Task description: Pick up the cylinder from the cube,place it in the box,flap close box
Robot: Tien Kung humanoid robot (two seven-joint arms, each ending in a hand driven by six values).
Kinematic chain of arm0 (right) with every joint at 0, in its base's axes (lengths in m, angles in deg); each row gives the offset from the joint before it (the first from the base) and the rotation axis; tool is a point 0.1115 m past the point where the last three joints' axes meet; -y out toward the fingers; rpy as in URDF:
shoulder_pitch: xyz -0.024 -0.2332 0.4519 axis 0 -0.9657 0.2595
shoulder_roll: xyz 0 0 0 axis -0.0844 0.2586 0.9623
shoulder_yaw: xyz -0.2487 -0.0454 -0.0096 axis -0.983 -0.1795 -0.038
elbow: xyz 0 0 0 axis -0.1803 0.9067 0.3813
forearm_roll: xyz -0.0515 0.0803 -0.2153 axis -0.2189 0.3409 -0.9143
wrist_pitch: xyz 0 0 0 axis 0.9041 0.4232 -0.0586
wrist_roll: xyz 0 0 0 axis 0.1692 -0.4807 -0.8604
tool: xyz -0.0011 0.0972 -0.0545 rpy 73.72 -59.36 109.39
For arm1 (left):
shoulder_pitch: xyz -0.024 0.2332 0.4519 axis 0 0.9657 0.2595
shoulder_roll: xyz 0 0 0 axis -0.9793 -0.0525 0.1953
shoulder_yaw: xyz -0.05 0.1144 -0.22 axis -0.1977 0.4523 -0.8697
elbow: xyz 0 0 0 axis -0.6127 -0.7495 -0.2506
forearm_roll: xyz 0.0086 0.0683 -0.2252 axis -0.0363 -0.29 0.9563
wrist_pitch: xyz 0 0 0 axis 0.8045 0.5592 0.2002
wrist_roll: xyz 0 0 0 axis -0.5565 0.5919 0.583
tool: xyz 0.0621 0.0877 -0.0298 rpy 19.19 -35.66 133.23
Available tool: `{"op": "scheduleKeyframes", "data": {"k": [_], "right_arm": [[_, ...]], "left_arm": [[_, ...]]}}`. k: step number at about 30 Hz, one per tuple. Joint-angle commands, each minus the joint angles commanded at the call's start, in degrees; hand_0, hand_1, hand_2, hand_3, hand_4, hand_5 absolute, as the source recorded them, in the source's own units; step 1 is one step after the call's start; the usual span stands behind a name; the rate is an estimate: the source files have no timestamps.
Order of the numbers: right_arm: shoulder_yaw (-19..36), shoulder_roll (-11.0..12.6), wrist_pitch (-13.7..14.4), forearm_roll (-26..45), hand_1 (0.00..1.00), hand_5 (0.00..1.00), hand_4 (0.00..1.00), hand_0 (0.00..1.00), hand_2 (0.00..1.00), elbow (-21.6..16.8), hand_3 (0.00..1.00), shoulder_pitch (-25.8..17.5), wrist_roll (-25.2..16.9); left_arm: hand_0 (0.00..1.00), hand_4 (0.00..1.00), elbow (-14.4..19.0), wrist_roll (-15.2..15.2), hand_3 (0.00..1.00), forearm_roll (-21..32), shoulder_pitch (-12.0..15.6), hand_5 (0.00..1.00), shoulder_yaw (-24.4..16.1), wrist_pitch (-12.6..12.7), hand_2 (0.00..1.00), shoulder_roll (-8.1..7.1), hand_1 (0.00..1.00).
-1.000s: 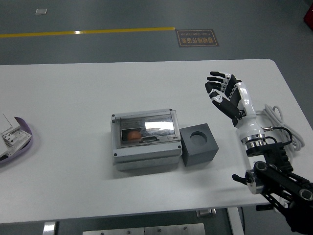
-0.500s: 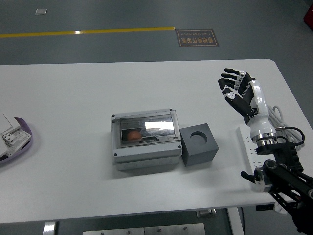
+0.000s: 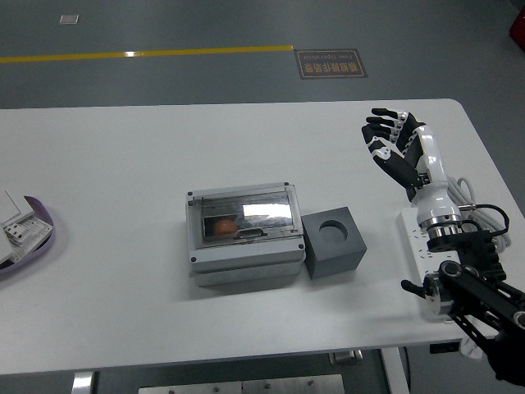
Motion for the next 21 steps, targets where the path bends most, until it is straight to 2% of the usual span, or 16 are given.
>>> {"op": "scheduleKeyframes", "data": {"k": [21], "right_arm": [[1.44,0.96,-0.39,0.55,0.617,0.26,0.72,0.686,0.607,-0.32,0.631,-1.22,-0.15]], "left_arm": [[0.512,0.718,-0.4,-0.09,0.597,0.01,0.3,0.164,-0.02,0.48,0.555,0.75,0.551]]}}
